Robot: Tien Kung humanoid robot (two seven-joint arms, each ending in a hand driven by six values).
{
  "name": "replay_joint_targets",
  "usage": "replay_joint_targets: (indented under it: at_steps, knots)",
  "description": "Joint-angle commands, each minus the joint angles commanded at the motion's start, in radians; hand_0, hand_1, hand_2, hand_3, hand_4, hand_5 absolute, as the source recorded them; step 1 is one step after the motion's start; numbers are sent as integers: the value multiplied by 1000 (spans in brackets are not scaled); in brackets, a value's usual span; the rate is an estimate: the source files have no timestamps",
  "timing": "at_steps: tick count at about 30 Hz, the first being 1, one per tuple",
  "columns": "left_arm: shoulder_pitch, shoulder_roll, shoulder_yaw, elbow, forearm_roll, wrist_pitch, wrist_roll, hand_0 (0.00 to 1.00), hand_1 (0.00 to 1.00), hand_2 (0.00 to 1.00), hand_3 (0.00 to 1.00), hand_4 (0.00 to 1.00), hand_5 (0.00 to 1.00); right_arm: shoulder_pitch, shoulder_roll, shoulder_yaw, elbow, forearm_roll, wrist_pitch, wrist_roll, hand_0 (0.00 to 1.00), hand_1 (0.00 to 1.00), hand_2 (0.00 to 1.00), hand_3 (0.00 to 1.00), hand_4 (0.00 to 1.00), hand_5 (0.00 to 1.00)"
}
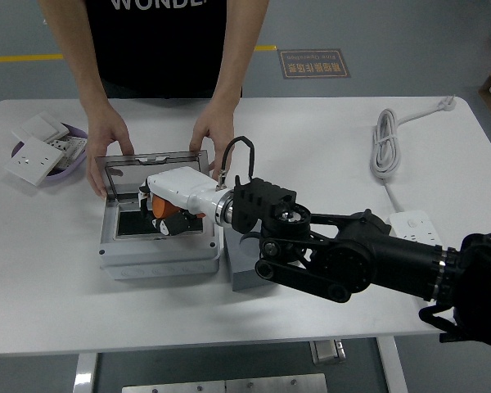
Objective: Pick up the cylinder from the cube,place it in the box,flap close box
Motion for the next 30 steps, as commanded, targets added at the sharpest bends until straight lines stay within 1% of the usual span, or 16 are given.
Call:
replay_joint_targets:
  at_steps: [4, 5, 10, 11, 16, 17, 22, 23, 26, 28, 29, 30]
  knots:
    - [1, 0, -3, 0, 6, 0, 3, 923, 852, 854, 951, 2, 2, 7, 0, -10, -5, 1, 18, -14, 471, 496, 558, 581, 39, 2]
    - [2, 0, -4, 0, 7, -1, 4, 923, 852, 854, 951, 2, 2, 7, 0, -12, -5, 2, 19, -15, 765, 729, 763, 755, 642, 266]
    - [4, -1, -16, 0, 23, -1, 14, 923, 852, 854, 951, 2, 2, 7, 0, -21, -9, 22, 13, -10, 765, 729, 763, 755, 642, 266]
    - [4, -1, -18, 0, 26, -1, 16, 923, 852, 854, 951, 2, 2, 8, 0, -22, -9, 26, 11, -9, 846, 767, 799, 844, 798, 354]
    - [4, 0, -26, 0, 34, -2, 21, 923, 852, 854, 951, 2, 2, 6, 0, -21, -11, 37, 6, 0, 846, 767, 799, 844, 798, 354]
    - [3, 1, -26, 0, 34, -2, 22, 923, 852, 854, 951, 2, 2, 5, 0, -22, -12, 38, 7, 2, 861, 785, 816, 866, 852, 371]
    - [1, 0, -23, 0, 33, -2, 21, 923, 852, 854, 951, 2, 2, -1, 0, -23, -8, 37, 6, 5, 861, 785, 816, 866, 852, 371]
    - [1, 0, -22, 0, 32, -2, 20, 923, 852, 854, 951, 2, 2, -4, 0, -20, -3, 41, 3, 6, 862, 784, 819, 884, 899, 403]
    - [2, -2, -19, 0, 29, -3, 19, 923, 852, 854, 951, 2, 2, -16, 0, -3, 27, 78, -6, 9, 862, 784, 819, 884, 899, 403]
    - [4, -4, -17, 0, 26, -3, 19, 923, 852, 854, 951, 2, 2, -25, 0, 21, 63, 119, -7, 15, 862, 784, 819, 884, 899, 403]
    - [5, -5, -16, 0, 25, -3, 19, 923, 852, 854, 951, 2, 2, -28, 0, 33, 80, 137, -8, 18, 861, 782, 816, 883, 922, 424]
    - [6, -6, -14, 0, 24, -3, 19, 923, 852, 854, 951, 2, 2, -31, 0, 50, 102, 161, -7, 22, 861, 782, 816, 883, 922, 424]
